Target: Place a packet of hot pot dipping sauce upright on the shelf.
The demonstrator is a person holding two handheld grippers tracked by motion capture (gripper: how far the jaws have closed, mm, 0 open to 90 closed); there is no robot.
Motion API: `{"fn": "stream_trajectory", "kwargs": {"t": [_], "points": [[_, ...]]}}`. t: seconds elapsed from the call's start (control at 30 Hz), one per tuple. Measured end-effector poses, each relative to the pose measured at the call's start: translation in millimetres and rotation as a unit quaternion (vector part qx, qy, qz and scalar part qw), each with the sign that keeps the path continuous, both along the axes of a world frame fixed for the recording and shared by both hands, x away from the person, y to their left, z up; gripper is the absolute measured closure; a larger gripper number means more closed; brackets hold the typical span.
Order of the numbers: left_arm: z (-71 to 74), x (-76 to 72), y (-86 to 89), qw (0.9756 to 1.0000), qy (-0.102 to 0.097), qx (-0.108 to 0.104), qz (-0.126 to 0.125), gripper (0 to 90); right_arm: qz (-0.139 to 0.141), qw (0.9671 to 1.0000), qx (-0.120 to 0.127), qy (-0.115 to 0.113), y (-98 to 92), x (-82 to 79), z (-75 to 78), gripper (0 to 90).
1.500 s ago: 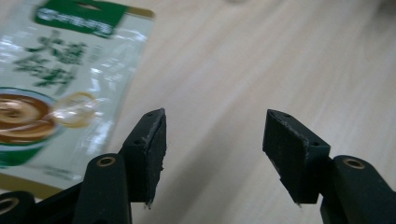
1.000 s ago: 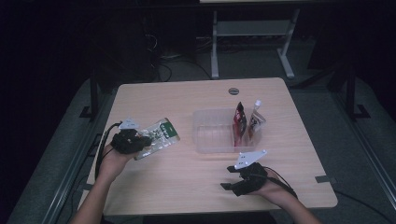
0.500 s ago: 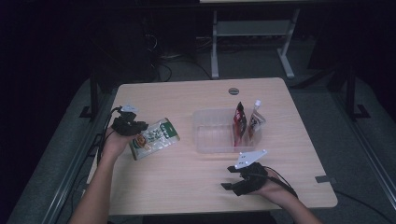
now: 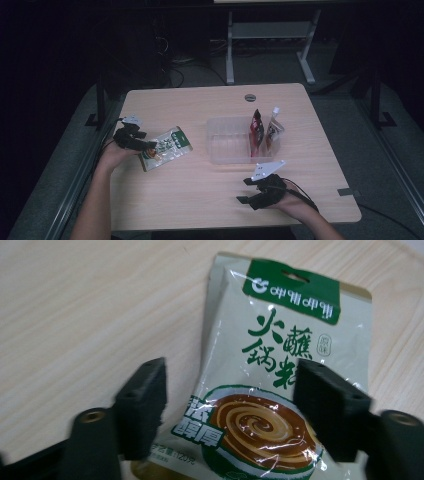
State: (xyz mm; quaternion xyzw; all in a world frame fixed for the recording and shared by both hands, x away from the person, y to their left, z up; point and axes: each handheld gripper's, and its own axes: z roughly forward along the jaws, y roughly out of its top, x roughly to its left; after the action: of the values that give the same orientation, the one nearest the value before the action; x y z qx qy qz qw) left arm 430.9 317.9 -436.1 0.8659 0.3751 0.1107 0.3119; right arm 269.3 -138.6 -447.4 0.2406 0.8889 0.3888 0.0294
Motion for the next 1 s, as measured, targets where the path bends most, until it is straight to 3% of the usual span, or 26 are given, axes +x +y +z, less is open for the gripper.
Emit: {"fn": "stream_trajectory", "kwargs": {"t": [0.17,0.23,0.53,0.77,1.0], "points": [[-16.3,0.3,-6.2,0.9997,0.019,0.009,-0.012,22.3,-0.001,1.0000,0.002,0.001,-1.0,-0.2,0.4,33.6],[-18.2,0.2,-8.1,0.9997,0.018,0.008,-0.013,17.2,0.000,1.0000,0.003,-0.002,-1.5,0.2,0.5,33.6],[-23.6,-2.2,-16.5,0.9992,0.023,0.015,-0.030,14.6,0.004,1.0000,0.002,-0.001,-0.9,-0.6,0.3,33.6],[-21.4,-7.0,-20.8,0.9986,0.012,0.037,-0.036,23.6,-0.001,1.0000,0.003,0.000,-0.4,-0.4,1.1,33.6],[-17.1,-9.6,-17.3,0.9989,0.007,0.039,-0.026,47.9,0.001,1.0000,0.003,-0.004,-0.4,-1.1,1.4,33.6]]}}
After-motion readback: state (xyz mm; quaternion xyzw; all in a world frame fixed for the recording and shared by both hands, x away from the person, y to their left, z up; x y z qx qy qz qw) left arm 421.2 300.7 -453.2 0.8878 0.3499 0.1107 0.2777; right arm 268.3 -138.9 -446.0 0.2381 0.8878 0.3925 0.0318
